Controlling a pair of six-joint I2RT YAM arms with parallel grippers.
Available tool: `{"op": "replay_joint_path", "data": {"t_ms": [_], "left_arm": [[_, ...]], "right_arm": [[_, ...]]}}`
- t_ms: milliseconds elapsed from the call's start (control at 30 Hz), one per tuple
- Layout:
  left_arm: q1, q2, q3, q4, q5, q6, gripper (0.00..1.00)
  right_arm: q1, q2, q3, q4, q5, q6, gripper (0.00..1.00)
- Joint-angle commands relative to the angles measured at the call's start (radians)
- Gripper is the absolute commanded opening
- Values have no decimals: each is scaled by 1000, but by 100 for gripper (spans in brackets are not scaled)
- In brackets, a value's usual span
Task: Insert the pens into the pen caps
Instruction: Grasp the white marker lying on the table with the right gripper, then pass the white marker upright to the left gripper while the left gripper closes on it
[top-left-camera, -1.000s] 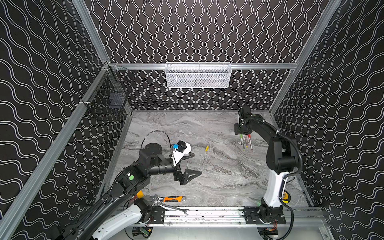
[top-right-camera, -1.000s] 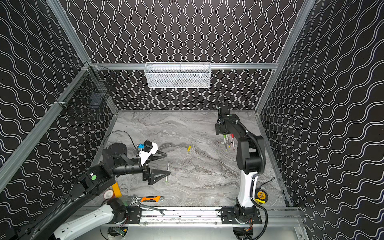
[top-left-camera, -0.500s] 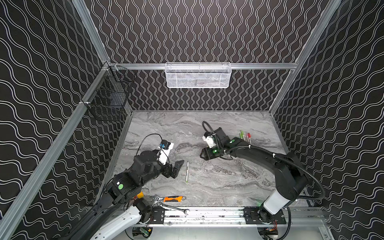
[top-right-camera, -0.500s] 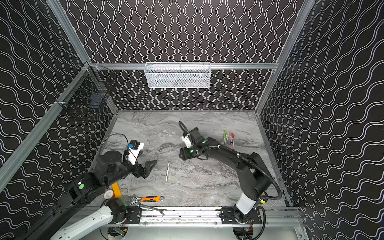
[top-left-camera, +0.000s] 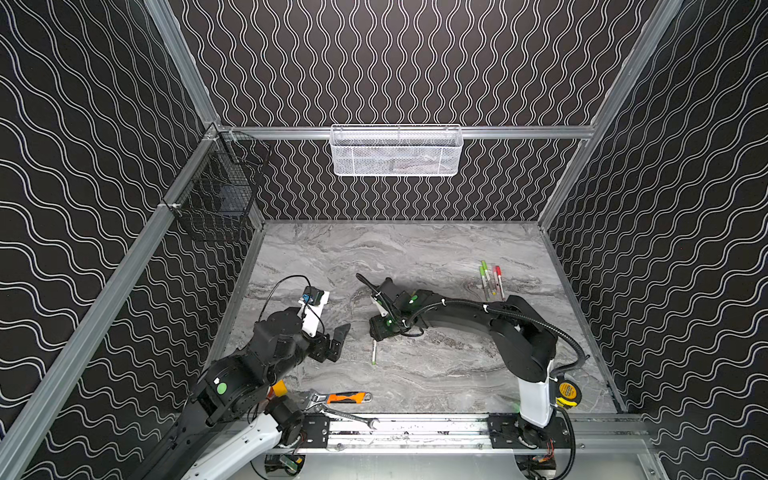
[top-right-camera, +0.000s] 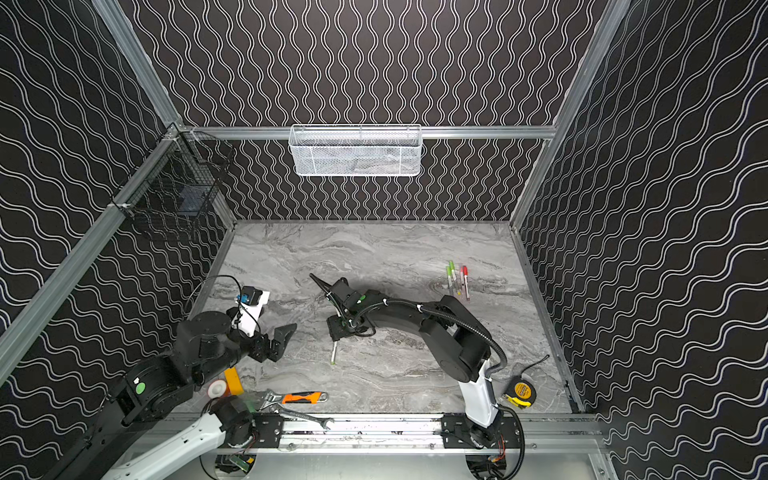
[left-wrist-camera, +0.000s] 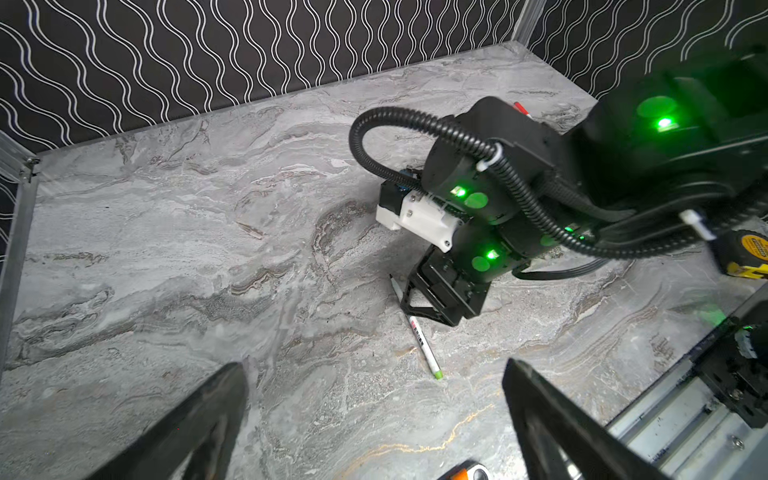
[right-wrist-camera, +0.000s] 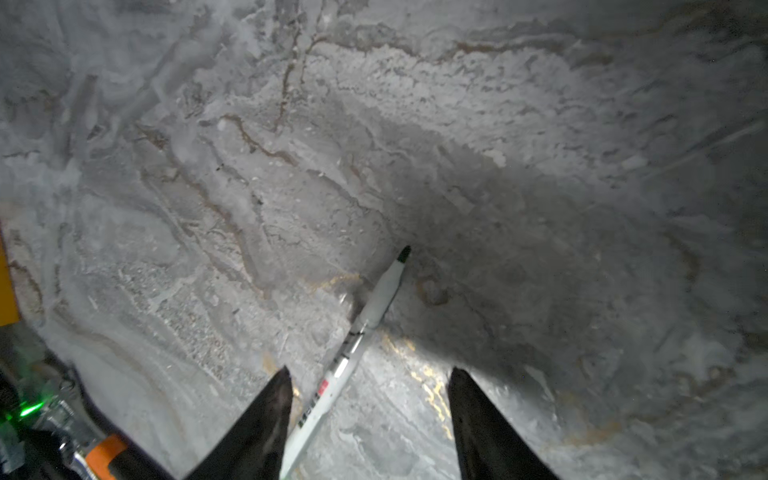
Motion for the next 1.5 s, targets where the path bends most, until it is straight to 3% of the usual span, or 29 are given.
{"op": "replay_joint_path", "data": {"t_ms": [0,233,600,867,1000,1233,1467], "left_arm": [[1,-8,-9,23,27,15,99],[1,-46,-19,34,34,22,99],[1,-10,-14,41,91,30,96],[1,-21,-21,80,167,27,99],[1,32,-34,121,216,-18,99],[1,65,-116,314,334,-116,98],[1,140,-180,486,482,-166,99]], "right_arm": [[9,25,19,-31,39,20,61],[35,80,84,-67,62,-4,53],[57,134,131,-156,128,-17,25],[40,133,105,-179,181,-42,18],[-3,55,38,-108,124,-59,13],[-113,-208,-162,119,-5,-125,11],[-226,-508,-368,425,-266,-150,10]]}}
